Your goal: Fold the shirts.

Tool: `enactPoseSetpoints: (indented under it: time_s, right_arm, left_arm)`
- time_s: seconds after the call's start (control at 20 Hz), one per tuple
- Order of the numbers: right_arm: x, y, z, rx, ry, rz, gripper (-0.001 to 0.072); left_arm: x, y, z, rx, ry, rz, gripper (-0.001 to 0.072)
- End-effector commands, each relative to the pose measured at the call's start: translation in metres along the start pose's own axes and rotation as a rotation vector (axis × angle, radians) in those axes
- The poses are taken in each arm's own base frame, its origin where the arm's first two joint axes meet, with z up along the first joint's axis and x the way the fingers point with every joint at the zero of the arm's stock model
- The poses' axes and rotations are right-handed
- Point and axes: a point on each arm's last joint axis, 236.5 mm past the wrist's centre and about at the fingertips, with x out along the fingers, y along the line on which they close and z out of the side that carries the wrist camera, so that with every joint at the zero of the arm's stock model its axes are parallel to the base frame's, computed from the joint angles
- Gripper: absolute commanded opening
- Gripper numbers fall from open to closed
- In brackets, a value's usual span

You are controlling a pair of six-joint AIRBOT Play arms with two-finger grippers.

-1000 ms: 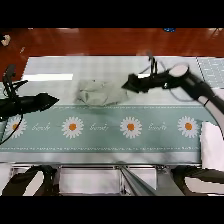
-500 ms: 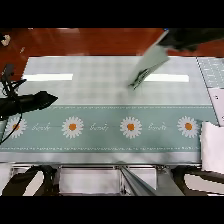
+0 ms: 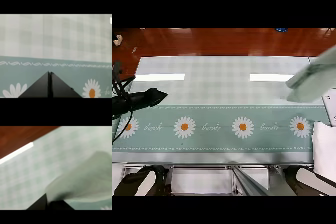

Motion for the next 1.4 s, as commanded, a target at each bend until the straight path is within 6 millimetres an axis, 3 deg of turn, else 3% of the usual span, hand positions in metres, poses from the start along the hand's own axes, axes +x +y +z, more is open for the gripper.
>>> enactPoseSetpoints:
  time_s: [0.0,0.2,0.3,0.55,0.8,0.9,0.95,1.0,1.05,1.2,1.25,1.35]
  right_arm:
    - [-0.038,-0.074,-0.026,0.113,0.070,-0.205,0.0028]
    - [-0.069,-0.120,-0.048,0.203,0.068,-0.348,0.0027]
    - [-0.081,-0.140,-0.068,0.232,0.072,-0.402,0.0027]
    - [-0.120,-0.216,-0.174,0.513,0.139,-0.709,0.0028]
    - [-0.129,-0.239,-0.237,0.661,0.218,-0.841,0.0031]
    - [-0.125,-0.241,-0.245,0.661,0.249,-0.841,0.0033]
    - [-0.124,-0.242,-0.248,0.664,0.258,-0.843,0.0154]
    - [-0.124,-0.244,-0.250,0.668,0.265,-0.848,0.0368]
    - [-0.127,-0.246,-0.252,0.679,0.269,-0.866,0.0394]
    - [-0.122,-0.251,-0.248,0.686,0.284,-0.851,0.0393]
    - [-0.111,-0.249,-0.234,0.673,0.270,-0.787,0.0367]
    - [-0.080,-0.228,-0.181,0.611,0.192,-0.567,0.0193]
  left_arm:
    - [-0.001,0.004,0.015,-0.001,-0.063,0.017,0.0022]
    - [-0.001,0.006,0.020,-0.001,-0.084,0.023,0.0022]
    - [-0.001,0.006,0.020,-0.001,-0.085,0.023,0.0022]
    - [0.001,0.000,0.024,0.015,-0.106,0.017,0.0022]
    - [0.009,-0.022,0.027,0.067,-0.137,-0.015,0.0022]
    - [0.010,-0.024,0.028,0.073,-0.144,-0.017,0.0022]
    - [0.011,-0.023,0.028,0.072,-0.142,-0.015,0.0022]
    - [0.013,-0.022,0.027,0.068,-0.137,-0.013,0.0022]
    - [0.016,-0.020,0.026,0.063,-0.129,-0.010,0.0022]
    - [0.027,-0.010,0.026,0.044,-0.116,0.008,0.0022]
    - [0.031,-0.006,0.028,0.037,-0.119,0.017,0.0022]
    - [0.032,-0.002,0.037,0.030,-0.136,0.027,0.0022]
